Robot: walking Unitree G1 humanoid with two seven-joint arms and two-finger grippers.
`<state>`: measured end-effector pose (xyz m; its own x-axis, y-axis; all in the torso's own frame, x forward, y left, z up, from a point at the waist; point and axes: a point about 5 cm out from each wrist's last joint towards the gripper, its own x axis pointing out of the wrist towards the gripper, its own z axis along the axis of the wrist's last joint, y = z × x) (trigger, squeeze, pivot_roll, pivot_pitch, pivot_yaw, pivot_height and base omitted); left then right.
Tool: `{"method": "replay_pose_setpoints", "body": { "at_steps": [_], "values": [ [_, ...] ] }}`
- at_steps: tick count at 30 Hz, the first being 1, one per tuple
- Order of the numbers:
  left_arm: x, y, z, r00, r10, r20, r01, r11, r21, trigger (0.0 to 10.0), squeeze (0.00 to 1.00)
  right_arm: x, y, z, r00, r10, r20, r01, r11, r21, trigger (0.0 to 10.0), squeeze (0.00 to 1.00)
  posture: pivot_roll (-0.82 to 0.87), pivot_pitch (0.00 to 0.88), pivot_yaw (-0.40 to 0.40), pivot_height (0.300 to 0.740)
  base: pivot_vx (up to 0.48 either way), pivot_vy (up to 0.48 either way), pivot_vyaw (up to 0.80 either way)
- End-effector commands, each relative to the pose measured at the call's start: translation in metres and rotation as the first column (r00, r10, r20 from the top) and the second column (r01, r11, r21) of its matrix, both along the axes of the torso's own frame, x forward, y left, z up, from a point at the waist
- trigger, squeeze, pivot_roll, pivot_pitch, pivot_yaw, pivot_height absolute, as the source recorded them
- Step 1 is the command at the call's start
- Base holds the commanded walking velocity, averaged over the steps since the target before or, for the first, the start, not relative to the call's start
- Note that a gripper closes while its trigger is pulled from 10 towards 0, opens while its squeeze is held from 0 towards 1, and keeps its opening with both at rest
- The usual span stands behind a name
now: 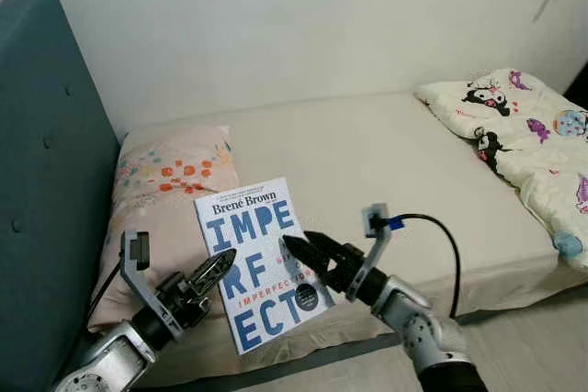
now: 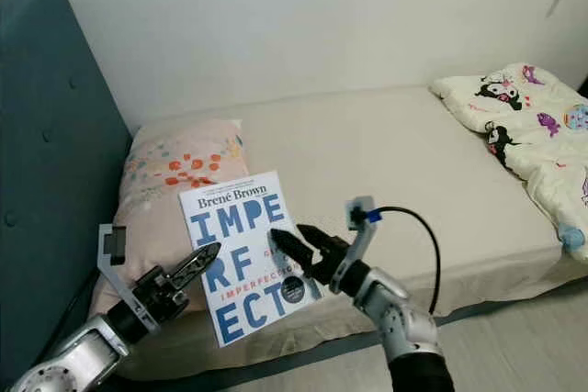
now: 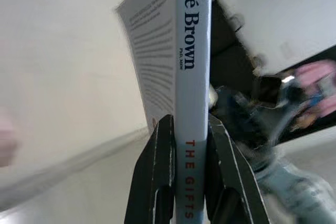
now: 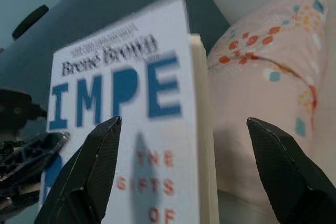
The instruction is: Clean up the room
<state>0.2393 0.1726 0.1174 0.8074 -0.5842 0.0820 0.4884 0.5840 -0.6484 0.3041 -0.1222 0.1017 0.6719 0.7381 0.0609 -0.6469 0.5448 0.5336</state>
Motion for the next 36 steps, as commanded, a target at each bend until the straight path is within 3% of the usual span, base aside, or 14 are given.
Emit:
{"method": "replay_pose_setpoints", "body": {
  "at_steps": [1, 4, 5, 6, 7, 10, 13, 16, 24, 27, 28, 29, 31, 36],
  "values": [
    [0.001, -0.001, -0.006, 1.000, 0.009, 0.006, -0.009, 0.992, 0.126, 10.0, 0.00, -0.002, -0.002, -0.005, 1.000, -0.016, -0.007, 0.016, 0.998, -0.055, 10.0, 1.00, 0.02, 0.128, -0.027, 0.740, 0.000, 0.000, 0.00],
    [0.009, 0.001, -0.011, 0.995, 0.082, 0.051, -0.094, 0.954, 0.286, 10.0, 0.00, -0.001, -0.006, -0.012, 0.998, -0.062, -0.005, 0.061, 0.988, -0.141, 10.0, 0.95, 0.02, 0.128, -0.027, 0.740, 0.000, 0.000, 0.00],
    [0.010, 0.003, -0.008, 0.993, 0.104, 0.049, -0.112, 0.966, 0.232, 10.0, 0.00, -0.001, -0.006, -0.013, 0.997, -0.071, -0.014, 0.068, 0.989, -0.135, 10.0, 0.48, 0.02, 0.128, -0.025, 0.740, 0.000, 0.000, 0.00],
    [0.010, 0.003, -0.008, 0.993, 0.104, 0.049, -0.112, 0.966, 0.232, 10.0, 0.00, -0.001, -0.006, -0.013, 0.997, -0.071, -0.014, 0.068, 0.989, -0.135, 10.0, 0.48, 0.02, 0.128, -0.025, 0.740, 0.000, 0.000, 0.00],
    [0.011, 0.005, -0.006, 0.991, 0.121, 0.053, -0.129, 0.972, 0.197, 10.0, 0.00, -0.001, -0.007, -0.013, 0.996, -0.088, -0.017, 0.085, 0.987, -0.133, 10.0, 0.00, 0.02, 0.129, -0.026, 0.740, 0.000, 0.000, 0.00],
    [0.011, 0.006, -0.004, 0.990, 0.130, 0.052, -0.137, 0.976, 0.169, 10.0, 0.00, -0.001, -0.008, -0.014, 0.995, -0.100, -0.019, 0.097, 0.986, -0.132, 10.0, 0.00, 0.02, 0.128, -0.026, 0.740, 0.000, 0.000, 0.00],
    [0.014, 0.012, -0.011, 0.983, 0.175, 0.056, -0.184, 0.937, 0.298, 10.0, 0.00, 0.002, -0.013, -0.020, 0.985, -0.171, -0.025, 0.162, 0.966, -0.199, 10.0, 0.00, 0.02, 0.129, -0.023, 0.740, 0.000, 0.000, 0.00],
    [0.021, 0.034, -0.035, 0.919, 0.391, -0.045, -0.321, 0.812, 0.488, 10.0, 0.00, 0.004, -0.018, -0.032, 0.967, -0.252, -0.043, 0.225, 0.917, -0.329, 10.0, 0.00, 0.02, 0.129, -0.020, 0.740, 0.000, 0.000, 0.00],
    [0.016, 0.039, -0.056, 0.813, 0.526, -0.250, -0.432, 0.832, 0.347, 10.0, 0.00, 0.004, -0.019, -0.040, 0.948, -0.310, -0.070, 0.263, 0.888, -0.376, 10.0, 0.00, 0.02, 0.133, -0.019, 0.740, 0.000, 0.000, 0.00],
    [0.009, 0.036, -0.071, 0.717, 0.584, -0.379, -0.523, 0.811, 0.262, 10.0, 0.00, 0.002, -0.015, -0.044, 0.943, -0.321, -0.092, 0.265, 0.887, -0.379, 10.0, 0.00, 0.02, 0.136, -0.019, 0.740, 0.000, 0.000, 0.00],
    [0.005, 0.040, -0.080, 0.623, 0.639, -0.451, -0.597, 0.761, 0.254, 10.0, 0.00, 0.001, -0.012, -0.045, 0.943, -0.319, -0.099, 0.261, 0.889, -0.376, 10.0, 0.00, 0.01, 0.137, -0.021, 0.740, 0.000, 0.000, 0.00],
    [0.005, 0.040, -0.080, 0.623, 0.639, -0.451, -0.597, 0.761, 0.254, 10.0, 0.00, 0.001, -0.012, -0.045, 0.943, -0.319, -0.099, 0.261, 0.889, -0.376, 10.0, 0.00, 0.01, 0.137, -0.021, 0.740, 0.000, 0.000, 0.00],
    [-0.002, 0.047, -0.089, 0.521, 0.707, -0.479, -0.653, 0.691, 0.310, 10.0, 0.00, 0.000, -0.008, -0.046, 0.945, -0.313, -0.099, 0.252, 0.884, -0.393, 10.0, 0.00, 0.01, 0.138, -0.026, 0.740, 0.000, 0.000, 0.00],
    [0.000, 0.045, -0.080, 0.610, 0.735, -0.296, -0.587, 0.670, 0.455, 10.0, 0.00, 0.000, -0.006, -0.046, 0.961, -0.272, 0.055, 0.260, 0.811, -0.524, 10.0, 0.00, 0.01, 0.139, -0.029, 0.740, 0.000, 0.000, 0.00]
  ]
}}
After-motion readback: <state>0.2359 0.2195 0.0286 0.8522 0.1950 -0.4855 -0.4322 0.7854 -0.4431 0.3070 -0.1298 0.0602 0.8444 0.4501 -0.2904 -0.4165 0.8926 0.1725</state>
